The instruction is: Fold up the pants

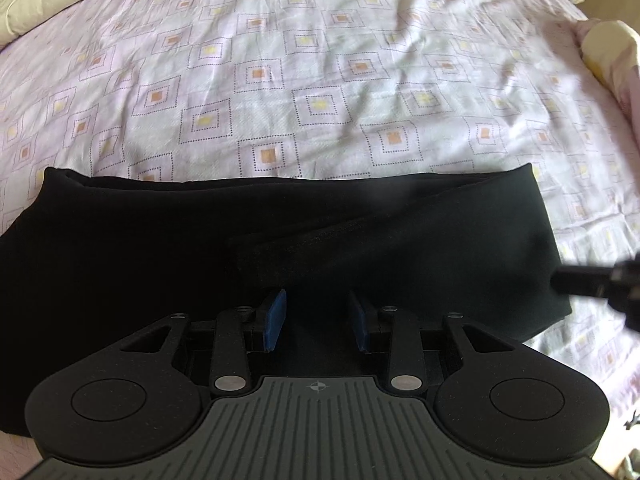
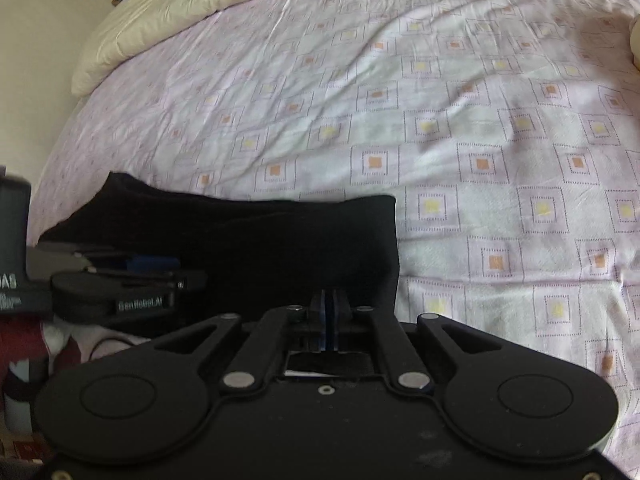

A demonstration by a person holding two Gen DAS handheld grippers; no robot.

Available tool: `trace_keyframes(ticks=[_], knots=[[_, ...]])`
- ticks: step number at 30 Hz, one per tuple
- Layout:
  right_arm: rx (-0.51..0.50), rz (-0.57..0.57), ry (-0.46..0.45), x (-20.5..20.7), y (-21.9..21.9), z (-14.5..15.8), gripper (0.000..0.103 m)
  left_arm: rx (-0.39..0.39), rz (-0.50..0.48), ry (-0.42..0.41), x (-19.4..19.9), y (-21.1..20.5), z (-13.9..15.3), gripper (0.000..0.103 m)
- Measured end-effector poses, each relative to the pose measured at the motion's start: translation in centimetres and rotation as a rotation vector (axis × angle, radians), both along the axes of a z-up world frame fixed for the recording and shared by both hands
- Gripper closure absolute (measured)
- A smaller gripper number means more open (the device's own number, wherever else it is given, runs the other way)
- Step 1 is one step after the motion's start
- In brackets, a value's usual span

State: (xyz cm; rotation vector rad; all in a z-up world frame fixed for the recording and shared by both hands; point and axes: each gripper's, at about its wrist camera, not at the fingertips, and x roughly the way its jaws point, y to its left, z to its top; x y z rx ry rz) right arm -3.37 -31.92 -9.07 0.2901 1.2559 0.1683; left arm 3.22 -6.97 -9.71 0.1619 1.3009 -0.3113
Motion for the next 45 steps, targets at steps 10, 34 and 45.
trace_keyframes(ticks=[10,34,45], knots=[[0.004,-0.013,-0.003,-1.9,-0.1,-0.6,0.093,-0.03,0.091,-0.029,-1.2,2.2,3.3,0.069],[0.095,0.093,-0.126,-0.2,17.1,5.0,0.092,0.021,0.257,-0.139,-6.0,18.5,7.3,0.069],[0.076,0.062,-0.169,8.8,28.9,4.4,0.092,0.006,0.22,-0.138,-2.7,28.2,6.1,0.069]])
